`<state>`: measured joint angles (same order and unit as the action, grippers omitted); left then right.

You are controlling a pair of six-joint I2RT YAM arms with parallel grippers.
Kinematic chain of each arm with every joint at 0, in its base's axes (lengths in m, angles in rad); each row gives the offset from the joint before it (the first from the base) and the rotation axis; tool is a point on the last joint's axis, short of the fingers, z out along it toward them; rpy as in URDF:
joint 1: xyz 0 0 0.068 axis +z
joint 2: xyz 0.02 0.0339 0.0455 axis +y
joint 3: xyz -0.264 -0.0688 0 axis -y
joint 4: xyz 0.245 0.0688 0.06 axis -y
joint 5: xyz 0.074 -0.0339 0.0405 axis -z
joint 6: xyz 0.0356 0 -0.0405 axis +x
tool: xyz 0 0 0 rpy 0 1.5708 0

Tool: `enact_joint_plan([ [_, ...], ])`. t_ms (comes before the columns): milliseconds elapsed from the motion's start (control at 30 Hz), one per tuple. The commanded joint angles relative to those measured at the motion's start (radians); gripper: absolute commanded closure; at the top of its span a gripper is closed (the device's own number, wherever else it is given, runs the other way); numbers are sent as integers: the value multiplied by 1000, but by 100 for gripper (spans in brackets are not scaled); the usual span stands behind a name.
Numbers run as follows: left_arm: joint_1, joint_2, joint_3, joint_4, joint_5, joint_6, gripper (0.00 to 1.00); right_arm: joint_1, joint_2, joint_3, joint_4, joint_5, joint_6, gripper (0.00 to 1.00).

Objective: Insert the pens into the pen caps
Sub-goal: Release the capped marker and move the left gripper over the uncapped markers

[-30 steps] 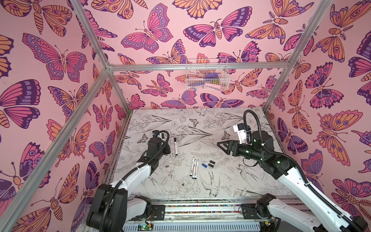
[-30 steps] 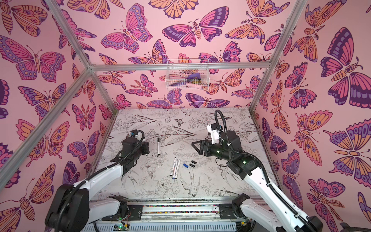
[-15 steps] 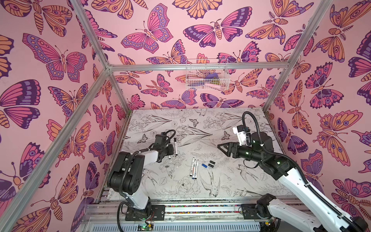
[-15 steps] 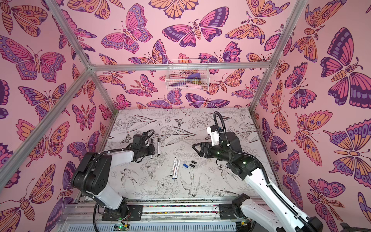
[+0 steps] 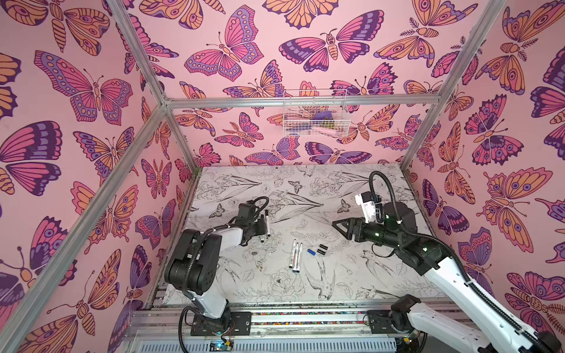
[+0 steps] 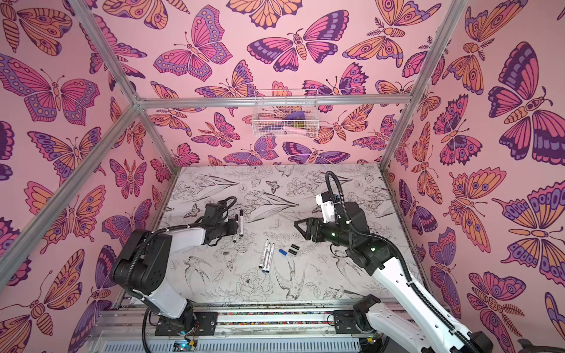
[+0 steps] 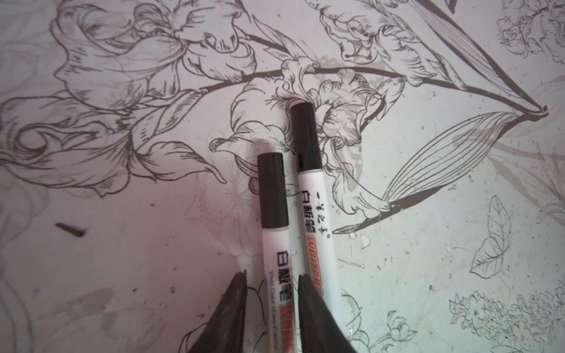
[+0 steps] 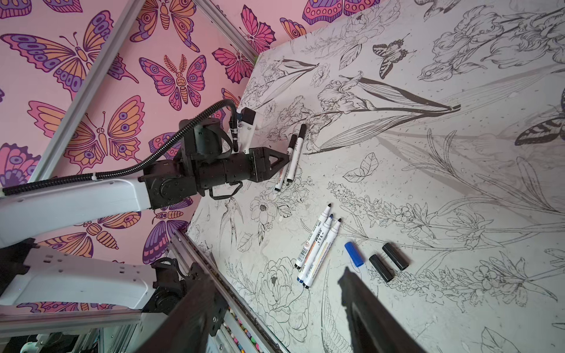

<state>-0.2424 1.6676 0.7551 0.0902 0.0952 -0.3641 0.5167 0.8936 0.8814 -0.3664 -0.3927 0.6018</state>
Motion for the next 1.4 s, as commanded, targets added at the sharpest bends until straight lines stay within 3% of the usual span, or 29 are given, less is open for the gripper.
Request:
enact_joint_plan([
  [0,-1,-76,1,-68,-90,-22,68,-6,-23,-12,-10,-8,-9,33],
  [133,0,-197,8,-126,-183,-37,67,-6,-33,-20,2,-23,1,34],
  [267,-43,-337,15,-224,-187,-4,64,-6,-40,-24,-8,-12,-2,34],
  [367,-136,-434,-7,-300,-171,-3,62,-6,-39,-28,-5,-9,3,34],
  [467,-291,-469,-48,-338,-154,-3,60,-6,-31,-28,-8,-6,3,33],
  [567,-425,-446,-71,-348,-87,1,59,-6,-19,-21,-16,-3,0,34],
  [700,-503,-350,-73,-351,7,39,57,-6,-11,-14,-18,-4,-3,34],
  [1033,-537,-185,-36,-349,-3,83,57,-6,-13,-1,-39,0,-15,34],
  [1367,-540,-141,-29,-337,-108,50,58,-6,-22,-1,-48,-2,-22,34],
])
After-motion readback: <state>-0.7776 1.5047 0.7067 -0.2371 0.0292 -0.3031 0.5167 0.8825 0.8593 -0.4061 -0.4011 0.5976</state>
